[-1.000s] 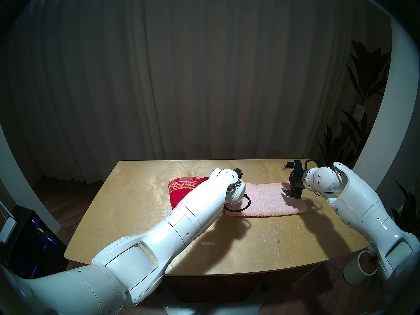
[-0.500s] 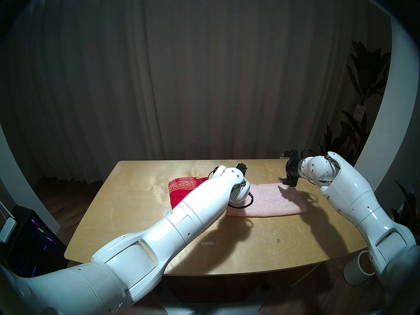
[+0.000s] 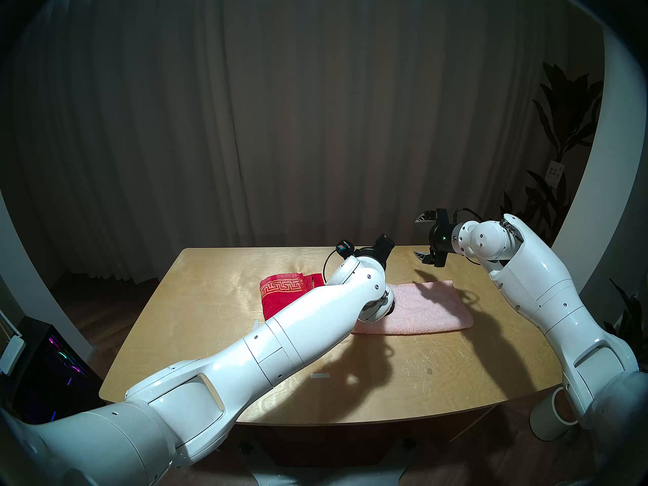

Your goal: Fold each towel twice and stack them on table

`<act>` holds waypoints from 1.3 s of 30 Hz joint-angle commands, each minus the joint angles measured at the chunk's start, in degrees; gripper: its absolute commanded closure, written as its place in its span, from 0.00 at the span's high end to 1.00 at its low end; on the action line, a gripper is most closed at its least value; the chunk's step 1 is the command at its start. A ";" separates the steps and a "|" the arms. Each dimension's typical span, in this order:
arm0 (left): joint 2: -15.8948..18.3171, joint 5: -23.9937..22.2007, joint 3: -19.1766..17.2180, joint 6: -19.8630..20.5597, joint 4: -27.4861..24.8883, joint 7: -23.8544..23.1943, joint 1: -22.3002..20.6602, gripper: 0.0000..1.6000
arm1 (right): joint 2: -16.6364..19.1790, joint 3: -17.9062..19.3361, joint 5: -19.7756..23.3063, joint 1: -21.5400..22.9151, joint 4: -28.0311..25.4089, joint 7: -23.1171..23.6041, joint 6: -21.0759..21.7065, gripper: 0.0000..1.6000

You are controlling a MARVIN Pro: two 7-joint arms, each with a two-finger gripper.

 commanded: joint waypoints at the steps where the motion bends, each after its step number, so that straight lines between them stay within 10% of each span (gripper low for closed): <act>1: 6.06 3.26 -2.11 -2.72 -5.37 -0.43 0.75 1.00 | 2.27 1.51 2.16 -1.68 -5.46 -0.51 2.01 1.00; 39: 29.38 6.70 -8.21 -6.41 -18.12 -5.20 12.93 1.00 | 17.89 5.68 7.39 -22.72 -17.76 -6.53 0.30 1.00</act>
